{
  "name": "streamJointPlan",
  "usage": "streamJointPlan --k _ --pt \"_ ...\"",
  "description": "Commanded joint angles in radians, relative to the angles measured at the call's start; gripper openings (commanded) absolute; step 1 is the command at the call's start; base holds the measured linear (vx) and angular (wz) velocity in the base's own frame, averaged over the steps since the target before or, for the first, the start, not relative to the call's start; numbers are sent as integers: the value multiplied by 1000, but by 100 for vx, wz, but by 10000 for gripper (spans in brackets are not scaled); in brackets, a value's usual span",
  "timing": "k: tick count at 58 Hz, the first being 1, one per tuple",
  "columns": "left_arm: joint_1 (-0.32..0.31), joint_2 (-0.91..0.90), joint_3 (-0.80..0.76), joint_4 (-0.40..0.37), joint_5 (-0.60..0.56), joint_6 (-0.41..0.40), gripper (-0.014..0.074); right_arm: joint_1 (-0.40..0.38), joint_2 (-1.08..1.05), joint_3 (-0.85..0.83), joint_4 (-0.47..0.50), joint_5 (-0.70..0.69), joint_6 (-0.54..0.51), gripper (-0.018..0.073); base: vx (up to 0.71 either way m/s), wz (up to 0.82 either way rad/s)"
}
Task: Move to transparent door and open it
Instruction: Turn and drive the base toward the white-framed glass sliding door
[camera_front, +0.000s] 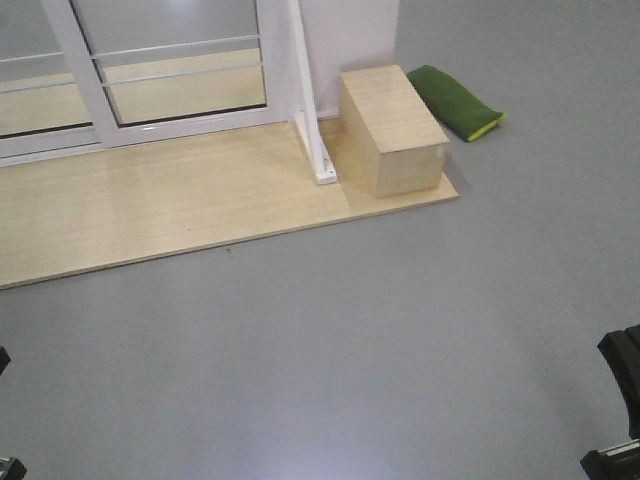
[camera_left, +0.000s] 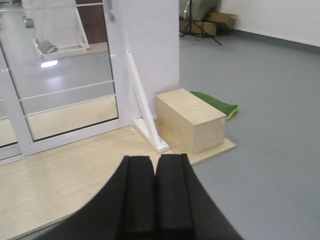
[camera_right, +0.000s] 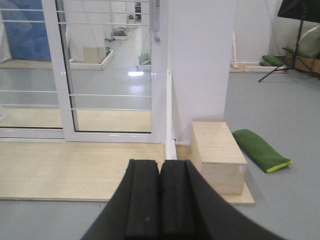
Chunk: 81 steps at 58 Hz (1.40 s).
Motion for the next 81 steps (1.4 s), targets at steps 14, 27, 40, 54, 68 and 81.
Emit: streamJointPlan --k 14,27,40,54,68,81 --pt "-4 -15 15 -8 -90 -6 3 -3 -16 5 -5 -84 0 -3 56 47" --pt "-4 -15 15 -8 -90 -6 3 -3 -16 5 -5 -84 0 -3 55 36" --pt "-4 -15 15 -8 -90 -6 3 -3 -16 5 -5 -84 0 -3 54 24" --pt "-4 -15 15 -8 -90 -6 3 -3 -16 5 -5 -84 0 -3 53 15" --pt "-4 -15 15 -8 -90 -6 3 -3 -16 5 -5 -84 0 -3 51 6" --pt "-4 -15 15 -8 -90 -6 3 -3 -16 5 -5 -84 0 -3 46 -2"
